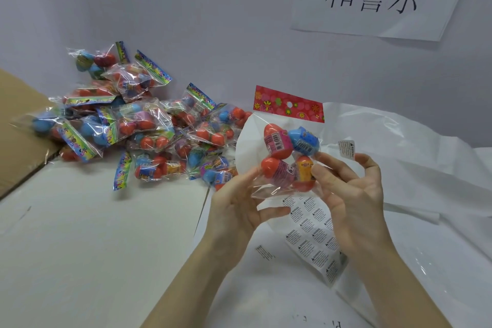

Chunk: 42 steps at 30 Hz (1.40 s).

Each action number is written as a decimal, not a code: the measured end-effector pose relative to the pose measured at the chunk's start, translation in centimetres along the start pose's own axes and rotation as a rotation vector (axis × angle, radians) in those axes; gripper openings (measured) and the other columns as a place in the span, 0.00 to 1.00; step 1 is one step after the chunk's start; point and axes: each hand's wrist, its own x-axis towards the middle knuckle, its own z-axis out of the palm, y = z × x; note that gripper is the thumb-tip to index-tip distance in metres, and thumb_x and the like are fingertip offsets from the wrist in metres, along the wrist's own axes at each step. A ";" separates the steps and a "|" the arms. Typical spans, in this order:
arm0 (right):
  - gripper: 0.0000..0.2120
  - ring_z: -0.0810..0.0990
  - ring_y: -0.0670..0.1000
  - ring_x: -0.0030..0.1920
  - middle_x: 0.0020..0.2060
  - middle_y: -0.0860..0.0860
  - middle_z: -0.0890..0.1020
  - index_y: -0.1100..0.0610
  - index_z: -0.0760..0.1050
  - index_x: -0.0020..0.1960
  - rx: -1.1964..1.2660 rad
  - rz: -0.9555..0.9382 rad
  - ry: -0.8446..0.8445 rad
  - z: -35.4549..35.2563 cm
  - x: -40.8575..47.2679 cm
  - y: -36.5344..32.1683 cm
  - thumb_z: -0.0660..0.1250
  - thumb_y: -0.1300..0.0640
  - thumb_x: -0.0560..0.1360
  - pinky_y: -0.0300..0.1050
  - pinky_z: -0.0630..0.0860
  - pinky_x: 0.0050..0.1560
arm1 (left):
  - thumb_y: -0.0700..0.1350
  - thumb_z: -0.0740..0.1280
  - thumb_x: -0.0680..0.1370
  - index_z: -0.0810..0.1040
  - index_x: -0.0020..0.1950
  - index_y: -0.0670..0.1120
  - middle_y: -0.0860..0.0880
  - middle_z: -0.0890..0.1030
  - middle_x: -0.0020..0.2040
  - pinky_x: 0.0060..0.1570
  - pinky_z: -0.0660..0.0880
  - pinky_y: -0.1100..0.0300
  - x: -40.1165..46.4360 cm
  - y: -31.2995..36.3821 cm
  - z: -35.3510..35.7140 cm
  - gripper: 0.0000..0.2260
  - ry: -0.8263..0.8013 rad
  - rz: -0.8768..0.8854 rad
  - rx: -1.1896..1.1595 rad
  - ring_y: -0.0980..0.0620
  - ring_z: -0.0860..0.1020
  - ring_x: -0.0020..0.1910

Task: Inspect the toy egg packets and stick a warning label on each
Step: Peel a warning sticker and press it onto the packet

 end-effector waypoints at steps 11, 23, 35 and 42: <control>0.27 0.81 0.46 0.36 0.37 0.48 0.85 0.50 0.62 0.51 0.032 -0.022 0.031 -0.1 0.1 -0.3 0.69 0.64 0.57 0.41 0.80 0.41 | 0.43 0.61 0.66 0.86 0.45 0.46 0.42 0.85 0.44 0.39 0.79 0.61 0.4 0.0 -0.2 0.15 -0.038 0.024 0.075 0.45 0.83 0.45; 0.28 0.80 0.45 0.39 0.40 0.48 0.85 0.48 0.61 0.52 0.030 -0.080 -0.027 0.4 -0.5 -0.2 0.70 0.63 0.58 0.39 0.79 0.44 | 0.49 0.66 0.68 0.85 0.39 0.46 0.47 0.85 0.39 0.37 0.78 0.64 0.4 -0.5 0.0 0.10 0.051 0.081 0.184 0.53 0.83 0.39; 0.32 0.83 0.50 0.40 0.42 0.53 0.85 0.48 0.59 0.49 -0.156 -0.332 -0.041 1.4 -1.6 -0.1 0.76 0.68 0.59 0.39 0.78 0.46 | 0.51 0.67 0.71 0.74 0.55 0.54 0.51 0.77 0.51 0.42 0.72 0.70 0.3 -1.9 0.5 0.13 0.350 0.128 0.451 0.59 0.76 0.47; 0.31 0.83 0.51 0.45 0.47 0.51 0.83 0.38 0.60 0.52 -0.397 -0.492 -0.340 2.5 -3.3 1.2 0.73 0.63 0.65 0.40 0.75 0.50 | 0.55 0.69 0.70 0.83 0.49 0.49 0.50 0.83 0.48 0.45 0.78 0.62 -0.2 -0.7 0.6 0.13 -0.029 -0.029 -0.012 0.55 0.80 0.50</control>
